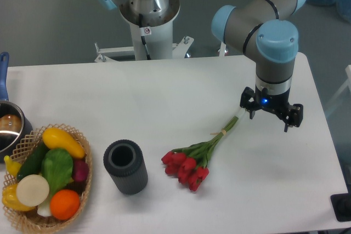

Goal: Pick up the flowers from the table
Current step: 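Move the open gripper over the green stems of the red tulips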

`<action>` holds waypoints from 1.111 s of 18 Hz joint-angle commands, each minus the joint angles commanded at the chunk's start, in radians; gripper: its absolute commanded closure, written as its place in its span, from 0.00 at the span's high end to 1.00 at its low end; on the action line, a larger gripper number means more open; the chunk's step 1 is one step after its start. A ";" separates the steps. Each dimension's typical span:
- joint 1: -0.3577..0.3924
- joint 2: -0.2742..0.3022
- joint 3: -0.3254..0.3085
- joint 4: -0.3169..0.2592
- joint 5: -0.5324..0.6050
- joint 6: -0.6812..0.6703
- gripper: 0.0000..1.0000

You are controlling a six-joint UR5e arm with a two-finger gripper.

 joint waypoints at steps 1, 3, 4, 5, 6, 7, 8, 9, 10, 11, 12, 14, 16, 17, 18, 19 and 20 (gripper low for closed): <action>-0.003 0.002 0.000 0.000 0.000 0.000 1.00; -0.009 0.002 -0.003 0.000 -0.002 0.000 1.00; -0.012 0.005 -0.003 0.000 -0.003 0.000 1.00; -0.018 0.006 -0.005 0.000 -0.003 -0.002 1.00; -0.035 0.008 -0.017 0.002 -0.003 -0.002 1.00; -0.046 0.009 -0.044 0.012 -0.002 -0.005 1.00; -0.052 0.018 -0.067 0.015 -0.002 -0.002 1.00; -0.060 0.026 -0.083 0.017 -0.003 -0.002 1.00; -0.075 0.026 -0.089 0.017 -0.003 -0.003 1.00; -0.092 0.025 -0.094 0.018 -0.003 -0.008 1.00; -0.110 0.017 -0.094 0.021 -0.003 -0.011 1.00; -0.144 -0.011 -0.094 0.052 -0.002 -0.014 1.00; -0.158 -0.032 -0.094 0.057 0.006 -0.037 1.00; -0.160 -0.041 -0.094 0.057 0.005 -0.043 1.00; -0.167 -0.055 -0.094 0.058 0.005 -0.038 1.00; -0.176 -0.072 -0.094 0.060 0.005 -0.035 1.00; -0.181 -0.087 -0.092 0.060 0.006 -0.035 1.00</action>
